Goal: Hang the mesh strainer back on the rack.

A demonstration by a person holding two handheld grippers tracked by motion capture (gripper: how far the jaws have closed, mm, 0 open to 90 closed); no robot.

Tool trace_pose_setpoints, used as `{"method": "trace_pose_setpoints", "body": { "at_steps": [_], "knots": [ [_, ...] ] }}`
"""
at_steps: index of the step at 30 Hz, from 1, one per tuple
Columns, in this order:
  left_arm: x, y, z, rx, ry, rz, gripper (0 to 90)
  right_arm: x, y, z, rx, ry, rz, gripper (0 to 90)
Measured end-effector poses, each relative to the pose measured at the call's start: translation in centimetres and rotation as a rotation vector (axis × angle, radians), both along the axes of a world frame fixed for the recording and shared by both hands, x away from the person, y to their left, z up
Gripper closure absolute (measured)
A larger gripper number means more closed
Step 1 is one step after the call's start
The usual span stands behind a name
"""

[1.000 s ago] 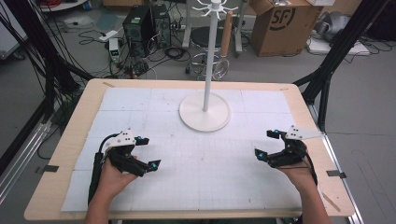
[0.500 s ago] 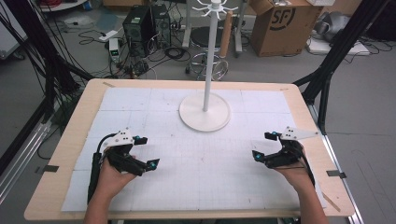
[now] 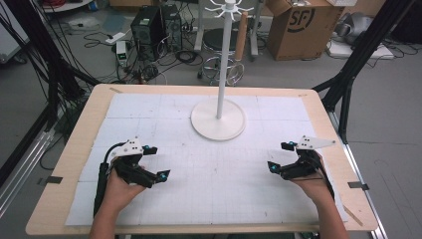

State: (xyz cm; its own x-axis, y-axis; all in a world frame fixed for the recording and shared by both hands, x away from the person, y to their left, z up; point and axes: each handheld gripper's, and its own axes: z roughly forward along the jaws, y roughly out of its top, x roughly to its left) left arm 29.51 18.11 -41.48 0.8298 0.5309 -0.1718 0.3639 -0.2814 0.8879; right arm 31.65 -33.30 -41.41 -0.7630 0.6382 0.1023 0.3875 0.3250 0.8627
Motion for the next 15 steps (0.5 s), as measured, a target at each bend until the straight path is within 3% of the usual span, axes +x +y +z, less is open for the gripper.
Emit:
{"method": "trace_pose_setpoints", "body": {
  "at_steps": [15],
  "knots": [
    [0.57,-0.26,-0.23,0.001,0.010,0.012,1.6,-0.12,-0.82,-0.43,0.004,0.029,-0.023,1.9]
  ]
}}
